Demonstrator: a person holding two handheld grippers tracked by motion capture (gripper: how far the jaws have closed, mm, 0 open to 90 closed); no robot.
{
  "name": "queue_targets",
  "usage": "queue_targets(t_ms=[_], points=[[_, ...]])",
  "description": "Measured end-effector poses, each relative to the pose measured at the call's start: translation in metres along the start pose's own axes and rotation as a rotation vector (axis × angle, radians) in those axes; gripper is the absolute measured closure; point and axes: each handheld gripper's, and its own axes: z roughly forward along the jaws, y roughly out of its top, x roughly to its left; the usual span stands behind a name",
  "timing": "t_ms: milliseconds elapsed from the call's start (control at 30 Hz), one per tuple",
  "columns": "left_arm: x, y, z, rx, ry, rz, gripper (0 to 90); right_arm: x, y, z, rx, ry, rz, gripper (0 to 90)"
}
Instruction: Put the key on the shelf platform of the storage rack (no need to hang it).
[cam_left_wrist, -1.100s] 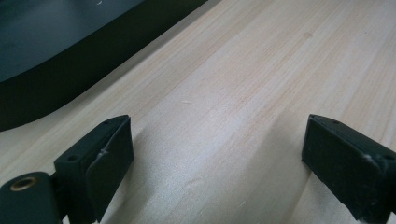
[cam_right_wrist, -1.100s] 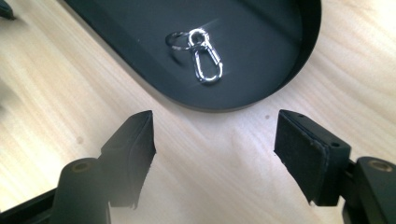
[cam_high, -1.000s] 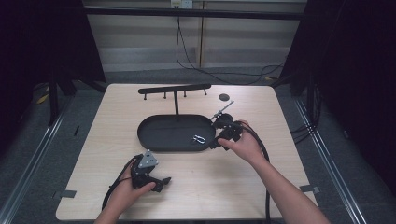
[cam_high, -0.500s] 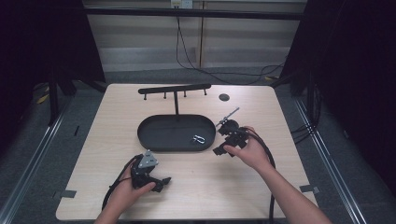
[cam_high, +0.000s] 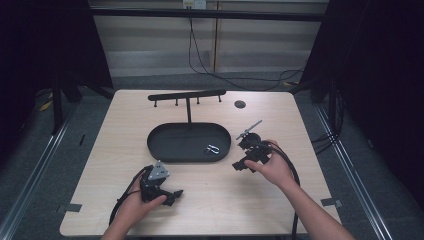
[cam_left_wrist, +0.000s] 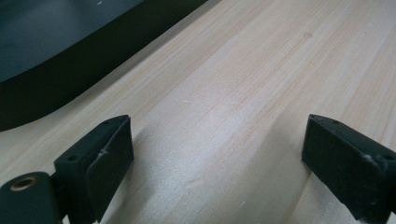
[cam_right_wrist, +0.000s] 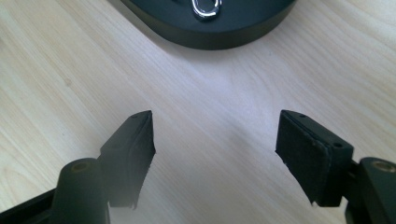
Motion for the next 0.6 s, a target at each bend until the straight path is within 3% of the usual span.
queue_targets(t_ms=[600], points=[[0.000, 0.000, 0.000, 0.000, -0.001, -0.001, 8.7, -0.007, -0.030, -0.002, -0.016, 0.011, 0.030, 27.9]])
